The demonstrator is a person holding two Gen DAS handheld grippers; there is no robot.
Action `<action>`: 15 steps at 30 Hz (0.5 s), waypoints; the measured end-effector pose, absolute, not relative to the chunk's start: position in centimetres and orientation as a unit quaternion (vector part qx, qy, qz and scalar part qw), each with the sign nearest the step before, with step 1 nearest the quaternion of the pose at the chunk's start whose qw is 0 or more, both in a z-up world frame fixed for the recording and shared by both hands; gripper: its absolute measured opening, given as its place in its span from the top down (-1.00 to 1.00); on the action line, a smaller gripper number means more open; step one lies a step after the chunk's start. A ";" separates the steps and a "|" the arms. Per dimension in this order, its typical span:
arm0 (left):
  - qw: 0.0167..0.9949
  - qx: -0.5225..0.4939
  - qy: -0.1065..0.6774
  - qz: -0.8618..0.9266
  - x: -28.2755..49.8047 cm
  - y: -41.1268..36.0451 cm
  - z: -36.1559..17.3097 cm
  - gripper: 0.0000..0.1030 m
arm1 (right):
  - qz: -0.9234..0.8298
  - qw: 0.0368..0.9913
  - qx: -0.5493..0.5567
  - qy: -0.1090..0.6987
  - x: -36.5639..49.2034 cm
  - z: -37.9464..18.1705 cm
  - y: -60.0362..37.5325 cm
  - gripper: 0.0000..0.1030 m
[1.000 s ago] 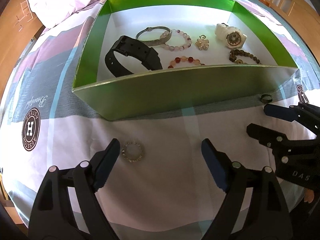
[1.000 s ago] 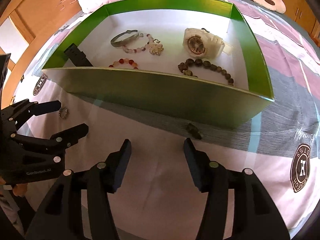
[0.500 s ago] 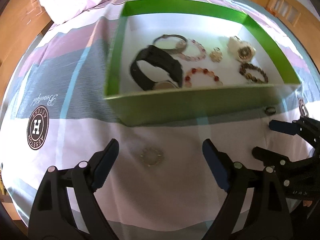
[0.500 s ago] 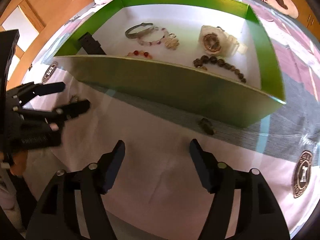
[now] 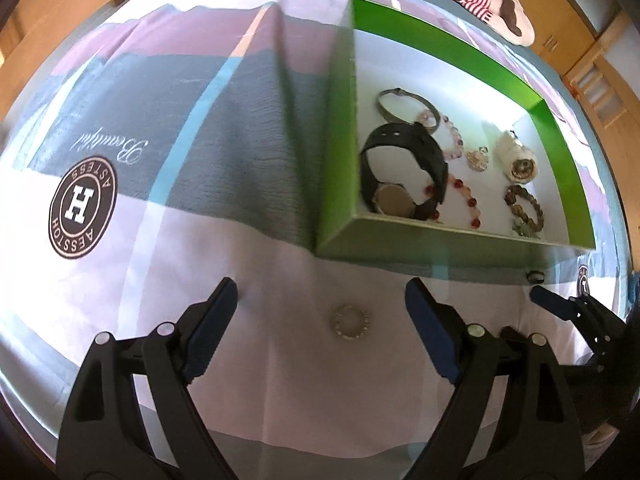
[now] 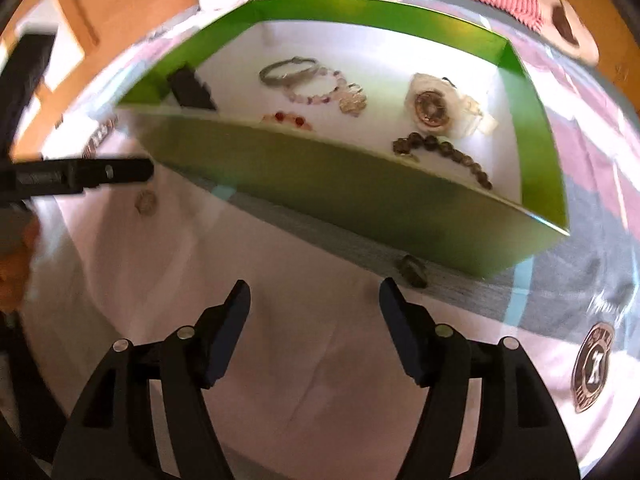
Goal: Organize jewelry
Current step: 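Grasp the small black ring with the right tool while the left tool approaches the gold bead ring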
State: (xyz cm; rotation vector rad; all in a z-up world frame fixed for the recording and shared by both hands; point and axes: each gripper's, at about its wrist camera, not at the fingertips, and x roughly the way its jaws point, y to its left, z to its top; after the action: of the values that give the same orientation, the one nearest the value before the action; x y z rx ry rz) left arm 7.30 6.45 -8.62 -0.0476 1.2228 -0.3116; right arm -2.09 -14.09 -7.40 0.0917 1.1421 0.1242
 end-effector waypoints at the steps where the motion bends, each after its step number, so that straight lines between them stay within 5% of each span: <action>1: 0.807 -0.022 0.573 -0.145 7.3 6.4 -8.7 -0.68 | 0.045 0.840 0.051 0.539 -2.1 -7.2 -14.7 -0.31; 12: 0.800 0.025 0.573 -0.176 5.5 3.4 -9.5 -0.68 | -0.051 0.856 0.050 0.511 -1.1 -8.7 -15.7 -0.29; 15: 0.808 0.072 0.557 -0.178 4.5 2.0 -9.6 -0.69 | -0.042 0.860 0.050 0.506 -1.3 -8.5 -15.4 0.02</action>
State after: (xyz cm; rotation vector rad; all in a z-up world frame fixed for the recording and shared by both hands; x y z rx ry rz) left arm 4.54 1.97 -9.63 0.1535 1.1913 -0.3802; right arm -1.33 -15.35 -8.46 0.1060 1.0621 -0.0884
